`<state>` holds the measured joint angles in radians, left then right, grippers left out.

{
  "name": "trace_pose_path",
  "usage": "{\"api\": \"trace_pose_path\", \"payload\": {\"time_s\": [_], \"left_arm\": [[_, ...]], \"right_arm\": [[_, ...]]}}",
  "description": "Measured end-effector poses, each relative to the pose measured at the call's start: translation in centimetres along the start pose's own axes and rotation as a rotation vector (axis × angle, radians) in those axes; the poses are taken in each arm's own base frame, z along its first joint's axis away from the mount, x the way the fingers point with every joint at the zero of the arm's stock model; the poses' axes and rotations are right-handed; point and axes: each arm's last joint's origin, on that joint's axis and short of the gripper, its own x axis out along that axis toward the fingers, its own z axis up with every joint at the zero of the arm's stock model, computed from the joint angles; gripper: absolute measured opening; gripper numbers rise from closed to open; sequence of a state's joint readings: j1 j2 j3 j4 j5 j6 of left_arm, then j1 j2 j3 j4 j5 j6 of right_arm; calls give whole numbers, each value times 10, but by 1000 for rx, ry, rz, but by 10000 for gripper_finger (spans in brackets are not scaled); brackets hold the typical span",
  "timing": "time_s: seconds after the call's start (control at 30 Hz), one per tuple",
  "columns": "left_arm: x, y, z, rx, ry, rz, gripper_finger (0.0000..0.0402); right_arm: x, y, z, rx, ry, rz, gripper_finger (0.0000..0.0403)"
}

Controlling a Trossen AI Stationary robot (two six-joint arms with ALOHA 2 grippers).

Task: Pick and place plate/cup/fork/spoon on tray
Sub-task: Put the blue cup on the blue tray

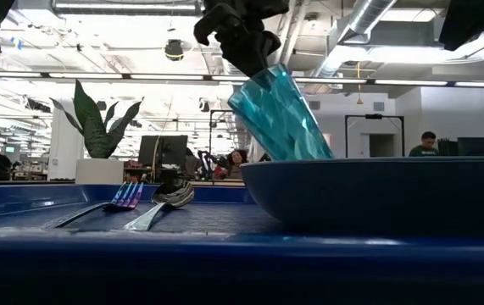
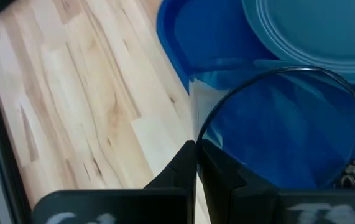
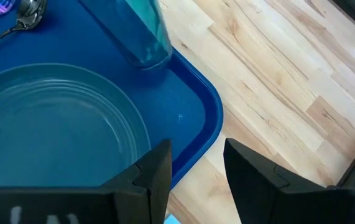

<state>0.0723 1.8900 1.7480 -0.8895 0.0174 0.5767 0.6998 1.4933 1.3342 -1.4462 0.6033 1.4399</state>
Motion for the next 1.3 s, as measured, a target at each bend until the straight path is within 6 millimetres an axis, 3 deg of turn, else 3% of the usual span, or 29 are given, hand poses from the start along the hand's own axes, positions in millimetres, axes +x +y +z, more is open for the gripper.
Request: {"api": "trace_pose_path", "payload": {"time_s": [0.97, 1.3], "left_arm": [[-16, -23, 2, 92, 172, -56, 0], [-33, -30, 17, 150, 118, -68, 0]], "right_arm": [[0, 0, 1, -5, -17, 1, 169], [0, 0, 1, -6, -28, -1, 169]]}}
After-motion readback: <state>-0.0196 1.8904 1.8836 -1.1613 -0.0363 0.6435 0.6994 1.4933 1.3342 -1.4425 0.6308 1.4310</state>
